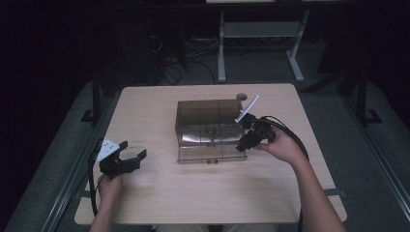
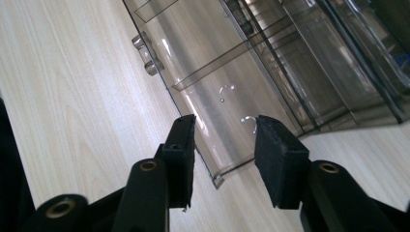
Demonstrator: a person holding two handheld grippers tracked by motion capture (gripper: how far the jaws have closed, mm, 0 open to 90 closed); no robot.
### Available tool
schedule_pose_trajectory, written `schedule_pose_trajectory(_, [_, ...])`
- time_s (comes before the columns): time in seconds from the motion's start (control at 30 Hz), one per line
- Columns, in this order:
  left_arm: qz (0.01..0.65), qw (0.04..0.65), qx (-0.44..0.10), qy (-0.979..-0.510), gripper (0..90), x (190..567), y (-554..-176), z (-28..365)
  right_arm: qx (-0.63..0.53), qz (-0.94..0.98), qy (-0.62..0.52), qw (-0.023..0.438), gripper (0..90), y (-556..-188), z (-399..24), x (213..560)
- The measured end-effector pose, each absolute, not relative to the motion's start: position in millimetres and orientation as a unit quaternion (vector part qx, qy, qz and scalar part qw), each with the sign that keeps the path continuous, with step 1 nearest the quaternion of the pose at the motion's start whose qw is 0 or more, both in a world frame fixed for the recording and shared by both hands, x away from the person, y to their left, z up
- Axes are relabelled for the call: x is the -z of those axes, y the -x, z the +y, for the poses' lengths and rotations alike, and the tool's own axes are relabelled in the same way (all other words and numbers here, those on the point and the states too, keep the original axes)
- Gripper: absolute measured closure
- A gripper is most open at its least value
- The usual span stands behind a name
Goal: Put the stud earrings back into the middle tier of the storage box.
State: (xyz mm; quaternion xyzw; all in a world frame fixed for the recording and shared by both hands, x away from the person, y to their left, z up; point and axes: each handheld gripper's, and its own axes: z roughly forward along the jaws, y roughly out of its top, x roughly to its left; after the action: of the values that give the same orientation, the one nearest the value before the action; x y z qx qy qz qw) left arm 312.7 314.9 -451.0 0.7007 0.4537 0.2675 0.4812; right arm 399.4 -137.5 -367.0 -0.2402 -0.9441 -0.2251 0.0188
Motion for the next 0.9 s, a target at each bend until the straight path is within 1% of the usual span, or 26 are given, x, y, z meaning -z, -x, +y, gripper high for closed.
schedule_pose_trajectory(0.1, [0.453, 0.481, -0.268, -0.701, 12.8, 450.9, -312.6, 314.7, 0.227, -0.943, 0.244, 0.017, 55.6, -396.5, -142.1, 365.5])
schedule_pose_trajectory(0.9, [0.454, 0.478, -0.265, -0.703, 12.8, 451.6, -312.7, 313.4, 0.247, -0.933, 0.263, 0.014, 51.9, -371.9, -176.3, 368.7])
